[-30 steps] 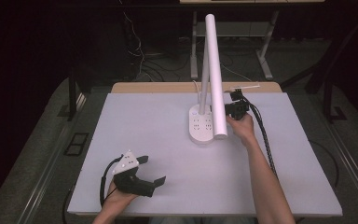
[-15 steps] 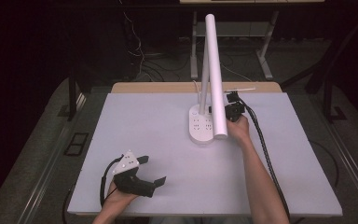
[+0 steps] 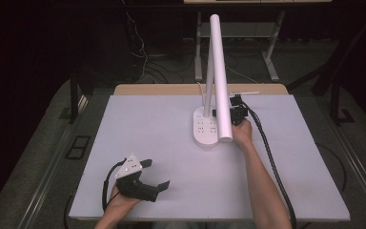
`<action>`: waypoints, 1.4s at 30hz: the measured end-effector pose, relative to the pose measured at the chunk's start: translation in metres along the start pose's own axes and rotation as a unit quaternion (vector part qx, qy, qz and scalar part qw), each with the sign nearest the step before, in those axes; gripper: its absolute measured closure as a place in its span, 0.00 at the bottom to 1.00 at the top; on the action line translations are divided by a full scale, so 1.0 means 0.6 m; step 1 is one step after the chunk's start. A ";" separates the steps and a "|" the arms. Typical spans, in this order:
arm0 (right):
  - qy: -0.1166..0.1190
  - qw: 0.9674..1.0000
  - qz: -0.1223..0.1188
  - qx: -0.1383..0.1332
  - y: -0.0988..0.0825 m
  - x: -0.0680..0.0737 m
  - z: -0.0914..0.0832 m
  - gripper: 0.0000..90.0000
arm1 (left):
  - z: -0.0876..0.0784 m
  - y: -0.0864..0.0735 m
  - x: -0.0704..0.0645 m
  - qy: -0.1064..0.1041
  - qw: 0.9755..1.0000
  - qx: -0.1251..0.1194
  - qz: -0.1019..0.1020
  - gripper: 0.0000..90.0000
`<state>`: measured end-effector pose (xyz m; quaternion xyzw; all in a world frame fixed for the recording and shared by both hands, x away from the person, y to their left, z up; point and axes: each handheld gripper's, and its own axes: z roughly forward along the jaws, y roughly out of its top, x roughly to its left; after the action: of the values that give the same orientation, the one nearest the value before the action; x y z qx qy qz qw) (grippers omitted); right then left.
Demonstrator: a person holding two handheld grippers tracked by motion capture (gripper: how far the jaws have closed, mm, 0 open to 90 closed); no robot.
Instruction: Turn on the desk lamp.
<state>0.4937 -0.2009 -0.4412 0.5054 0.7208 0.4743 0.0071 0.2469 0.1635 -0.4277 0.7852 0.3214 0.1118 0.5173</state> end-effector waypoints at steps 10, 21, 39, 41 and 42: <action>-0.009 1.000 -0.009 0.002 -0.001 -0.003 -0.003 0.99 | 0.001 0.000 -0.002 0.000 1.000 0.003 0.005 0.00; -0.004 1.000 -0.002 -0.001 -0.003 -0.004 0.000 1.00 | 0.003 0.000 -0.003 -0.001 1.000 0.005 0.005 0.00; -0.020 0.999 -0.040 0.002 0.001 0.013 -0.010 0.99 | 0.003 -0.001 -0.002 -0.003 1.000 0.003 0.003 0.00; -0.022 0.999 -0.044 0.002 0.004 0.014 -0.021 0.99 | 0.003 -0.001 -0.002 -0.002 1.000 0.002 0.002 0.00; -0.020 0.999 -0.040 0.002 0.005 0.016 -0.027 0.99 | 0.003 -0.001 -0.002 -0.002 1.000 0.002 0.002 0.00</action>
<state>0.4832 -0.2045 -0.4260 0.4852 0.7413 0.4621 0.0394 0.2467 0.1614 -0.4286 0.7871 0.3188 0.1104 0.5163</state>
